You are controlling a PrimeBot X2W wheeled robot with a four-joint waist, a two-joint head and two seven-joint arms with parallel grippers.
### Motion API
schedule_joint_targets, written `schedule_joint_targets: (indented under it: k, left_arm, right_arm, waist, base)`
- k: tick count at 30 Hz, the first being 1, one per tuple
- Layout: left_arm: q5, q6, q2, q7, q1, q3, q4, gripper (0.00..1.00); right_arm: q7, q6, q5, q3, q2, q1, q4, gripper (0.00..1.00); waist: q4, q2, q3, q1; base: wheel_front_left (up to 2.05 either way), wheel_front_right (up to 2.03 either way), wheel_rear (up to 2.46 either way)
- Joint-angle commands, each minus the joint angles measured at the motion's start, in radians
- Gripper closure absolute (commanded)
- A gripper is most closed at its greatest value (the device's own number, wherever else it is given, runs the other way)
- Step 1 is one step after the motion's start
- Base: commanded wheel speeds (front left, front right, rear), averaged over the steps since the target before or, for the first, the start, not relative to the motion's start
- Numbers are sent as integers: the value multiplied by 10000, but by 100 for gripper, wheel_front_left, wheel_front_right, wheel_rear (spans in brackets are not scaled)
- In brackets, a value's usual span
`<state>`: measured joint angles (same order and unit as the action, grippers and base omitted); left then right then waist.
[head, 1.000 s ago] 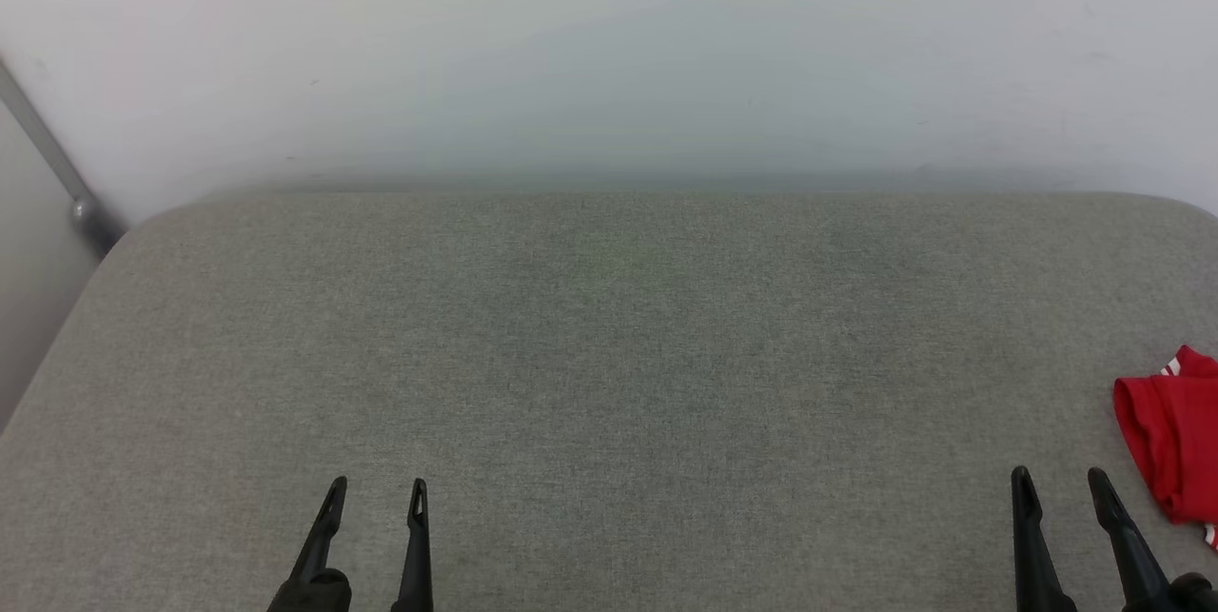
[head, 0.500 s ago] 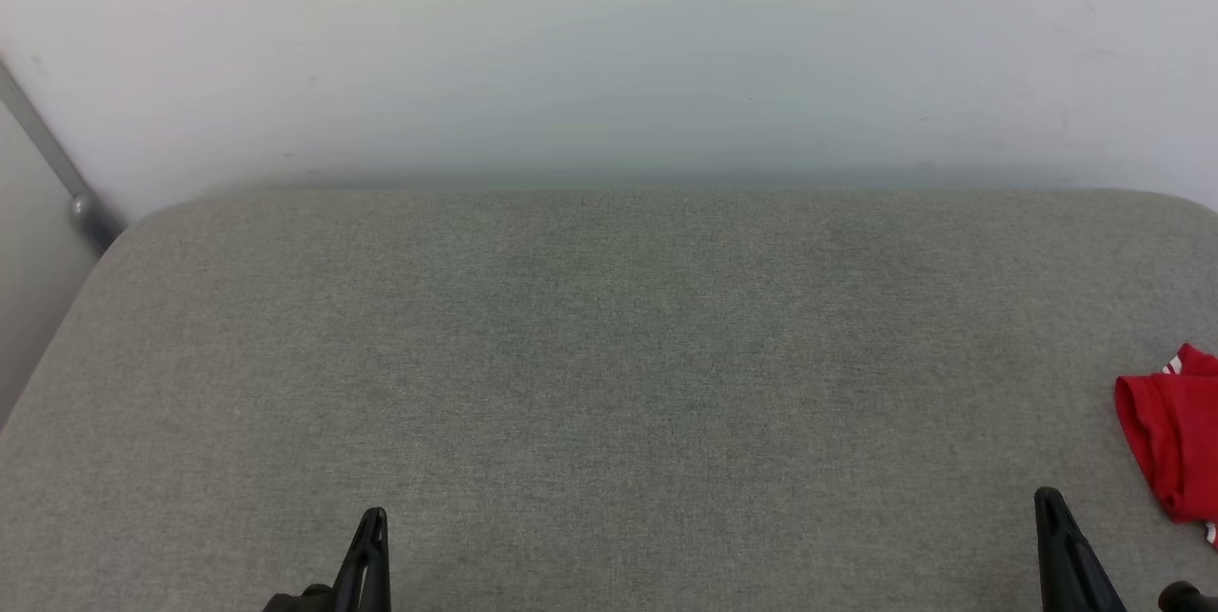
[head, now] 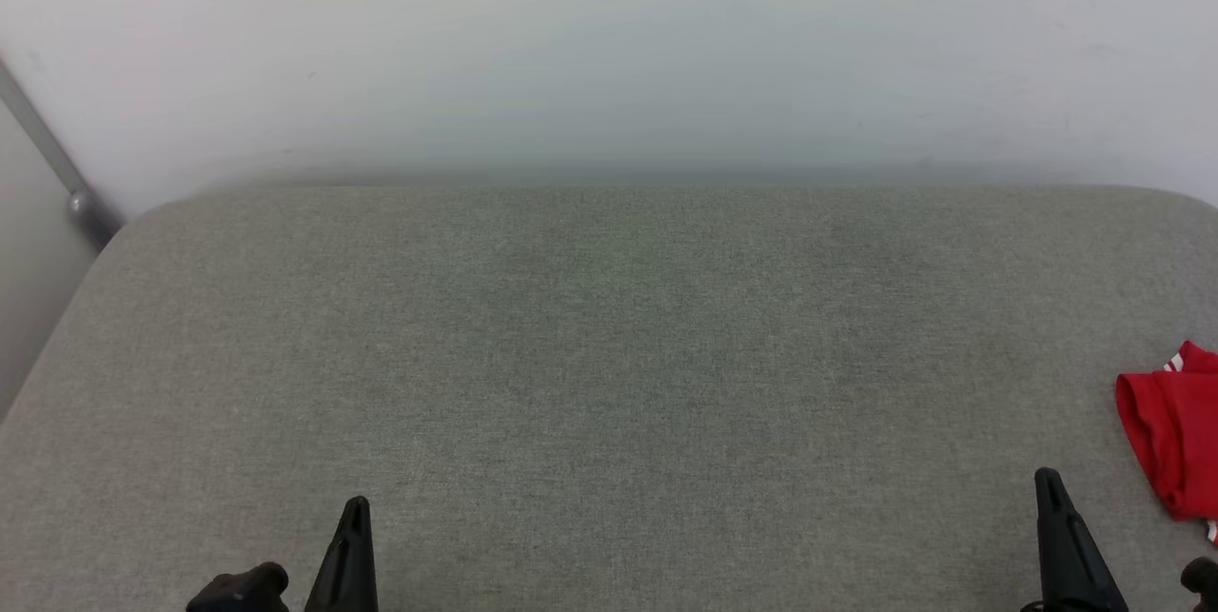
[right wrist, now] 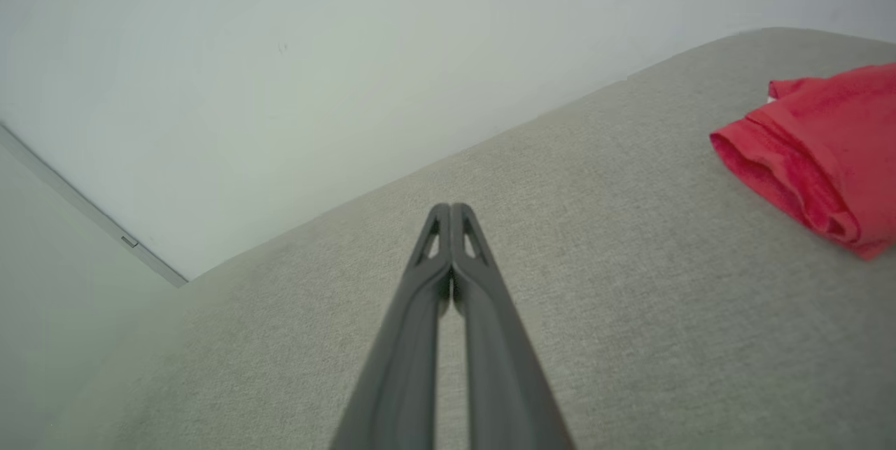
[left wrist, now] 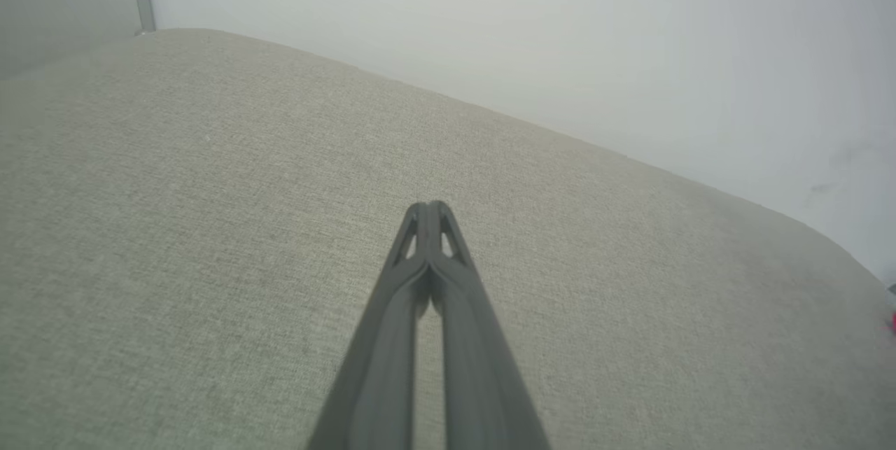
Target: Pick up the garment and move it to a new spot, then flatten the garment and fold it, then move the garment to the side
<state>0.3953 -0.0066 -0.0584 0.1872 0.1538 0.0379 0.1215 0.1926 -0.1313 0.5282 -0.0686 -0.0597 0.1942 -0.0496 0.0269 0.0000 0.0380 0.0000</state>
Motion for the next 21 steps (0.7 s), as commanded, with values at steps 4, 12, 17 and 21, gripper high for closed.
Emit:
schedule_joint_targets:
  k: [4,12,17,21]
  left_arm:
    - [848,-98,-83,-147,-391,-90,-34,100]
    - [2223,-232,-109,-441,-664,-208,120,100]
    - [3022,-314,-120,-616,-818,-282,191,100]
    - [3631,-380,-127,-751,-950,-338,252,100]
  right_arm:
    - [-132,2,788,29,-124,-413,-9,100]
    - [-408,2,2043,57,-168,-729,-229,100]
    - [-573,2,2772,68,-187,-915,-352,100]
    - [-701,3,3322,73,-200,-1051,-456,100]
  waist:
    - [-9,0,-13,0]
    - [-28,0,-44,0]
    - [-41,0,-63,0]
    - [-51,0,-79,0]
  base:
    - [0,0,0]
    - [0,0,0]
    - [0,0,0]
    - [0,0,0]
